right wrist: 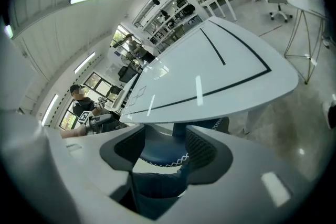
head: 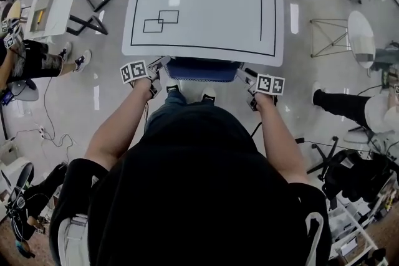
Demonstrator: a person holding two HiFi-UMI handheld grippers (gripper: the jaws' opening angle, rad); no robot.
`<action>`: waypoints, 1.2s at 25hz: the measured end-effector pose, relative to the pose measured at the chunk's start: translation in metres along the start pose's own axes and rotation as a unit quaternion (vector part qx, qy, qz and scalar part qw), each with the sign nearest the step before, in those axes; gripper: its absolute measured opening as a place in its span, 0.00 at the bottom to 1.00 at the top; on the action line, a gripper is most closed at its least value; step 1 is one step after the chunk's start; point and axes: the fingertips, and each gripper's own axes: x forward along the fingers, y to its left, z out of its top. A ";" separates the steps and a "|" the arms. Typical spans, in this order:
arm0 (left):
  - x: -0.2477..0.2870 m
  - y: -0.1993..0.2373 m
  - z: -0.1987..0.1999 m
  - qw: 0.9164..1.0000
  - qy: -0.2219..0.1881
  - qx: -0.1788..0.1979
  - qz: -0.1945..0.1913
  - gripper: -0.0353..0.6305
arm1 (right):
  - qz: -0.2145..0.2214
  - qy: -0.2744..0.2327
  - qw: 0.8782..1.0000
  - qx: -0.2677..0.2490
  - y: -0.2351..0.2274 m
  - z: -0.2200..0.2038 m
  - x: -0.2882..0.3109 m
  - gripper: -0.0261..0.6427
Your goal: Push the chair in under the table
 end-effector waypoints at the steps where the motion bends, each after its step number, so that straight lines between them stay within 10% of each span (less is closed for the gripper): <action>1: -0.002 -0.009 0.005 1.000 -0.008 0.004 -0.009 0.47 | 0.003 -0.009 1.000 -0.005 0.006 0.006 -0.005 0.45; 11: -0.029 -0.112 0.053 0.983 -0.063 0.160 -0.057 0.47 | 0.042 -0.111 0.982 -0.149 0.105 0.089 -0.062 0.43; 30: -0.091 -0.240 0.089 0.896 -0.138 0.418 -0.058 0.39 | -0.005 -0.246 0.926 -0.287 0.183 0.168 -0.166 0.37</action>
